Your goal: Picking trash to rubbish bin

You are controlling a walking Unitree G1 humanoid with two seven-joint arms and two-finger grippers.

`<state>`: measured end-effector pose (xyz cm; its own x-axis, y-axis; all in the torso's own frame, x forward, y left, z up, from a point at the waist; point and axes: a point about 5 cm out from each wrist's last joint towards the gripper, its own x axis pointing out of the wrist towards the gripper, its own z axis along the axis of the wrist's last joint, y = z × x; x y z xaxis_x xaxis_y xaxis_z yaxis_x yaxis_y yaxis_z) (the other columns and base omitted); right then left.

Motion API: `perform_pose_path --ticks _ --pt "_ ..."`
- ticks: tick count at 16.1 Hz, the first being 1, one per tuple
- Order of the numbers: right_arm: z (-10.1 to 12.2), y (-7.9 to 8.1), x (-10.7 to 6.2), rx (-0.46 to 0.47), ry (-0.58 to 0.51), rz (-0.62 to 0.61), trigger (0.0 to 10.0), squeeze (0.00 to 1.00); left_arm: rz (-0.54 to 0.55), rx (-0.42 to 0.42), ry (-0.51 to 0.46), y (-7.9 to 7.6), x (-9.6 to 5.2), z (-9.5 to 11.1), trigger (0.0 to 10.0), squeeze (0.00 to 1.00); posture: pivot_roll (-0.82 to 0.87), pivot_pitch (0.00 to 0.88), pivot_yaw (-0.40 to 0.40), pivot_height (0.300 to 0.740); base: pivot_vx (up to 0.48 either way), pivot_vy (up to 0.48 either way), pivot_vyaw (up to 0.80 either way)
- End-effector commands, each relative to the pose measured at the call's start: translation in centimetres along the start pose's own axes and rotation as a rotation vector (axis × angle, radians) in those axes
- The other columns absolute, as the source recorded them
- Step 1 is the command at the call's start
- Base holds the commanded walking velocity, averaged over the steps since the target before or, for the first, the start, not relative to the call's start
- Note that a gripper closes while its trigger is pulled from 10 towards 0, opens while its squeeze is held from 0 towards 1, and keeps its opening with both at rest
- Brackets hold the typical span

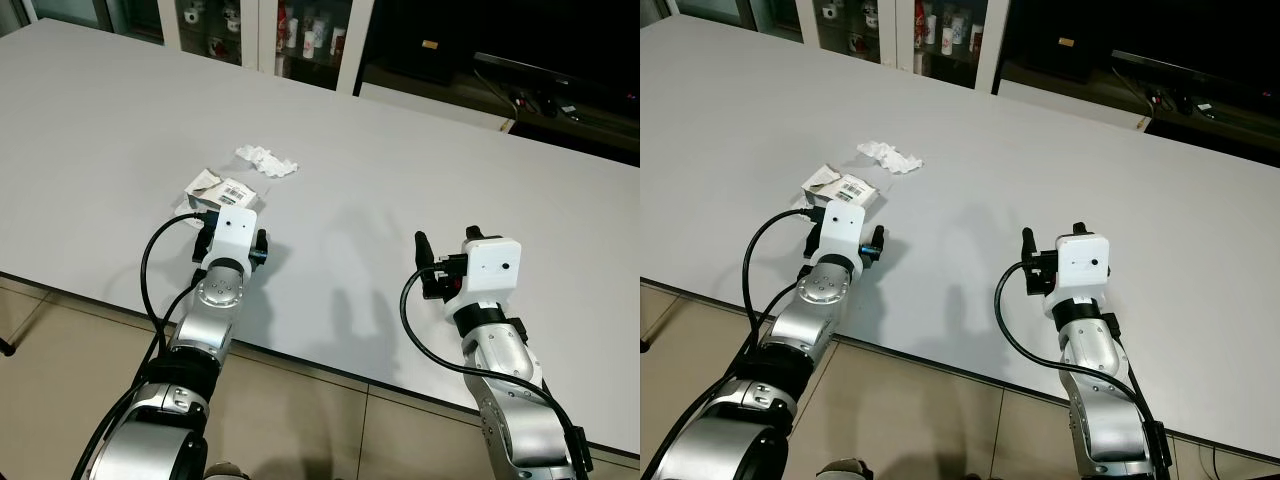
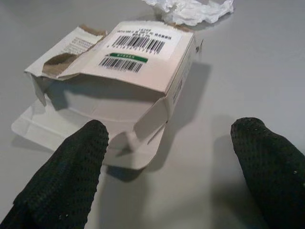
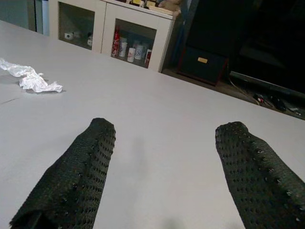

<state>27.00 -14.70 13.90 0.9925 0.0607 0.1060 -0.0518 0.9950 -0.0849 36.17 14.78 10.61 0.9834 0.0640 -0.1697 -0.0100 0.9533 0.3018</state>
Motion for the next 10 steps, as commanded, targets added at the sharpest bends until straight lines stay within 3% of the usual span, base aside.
perform_pose_path --ticks 1,10 --pt "0.03 -0.61 -0.27 -0.001 0.007 -0.026 10.0 0.0 -0.029 0.021 -0.012 -0.4 0.16 0.35 10.0 0.0 0.2 0.085 -0.136 0.74 0.0 0.0 0.0" --pt "-0.23 -0.56 -1.26 0.004 0.023 -0.038 10.0 0.0 -0.033 0.043 -0.002 -0.05 0.85 0.39 10.0 0.0 0.17 0.106 -0.132 0.74 0.0 0.0 0.0"
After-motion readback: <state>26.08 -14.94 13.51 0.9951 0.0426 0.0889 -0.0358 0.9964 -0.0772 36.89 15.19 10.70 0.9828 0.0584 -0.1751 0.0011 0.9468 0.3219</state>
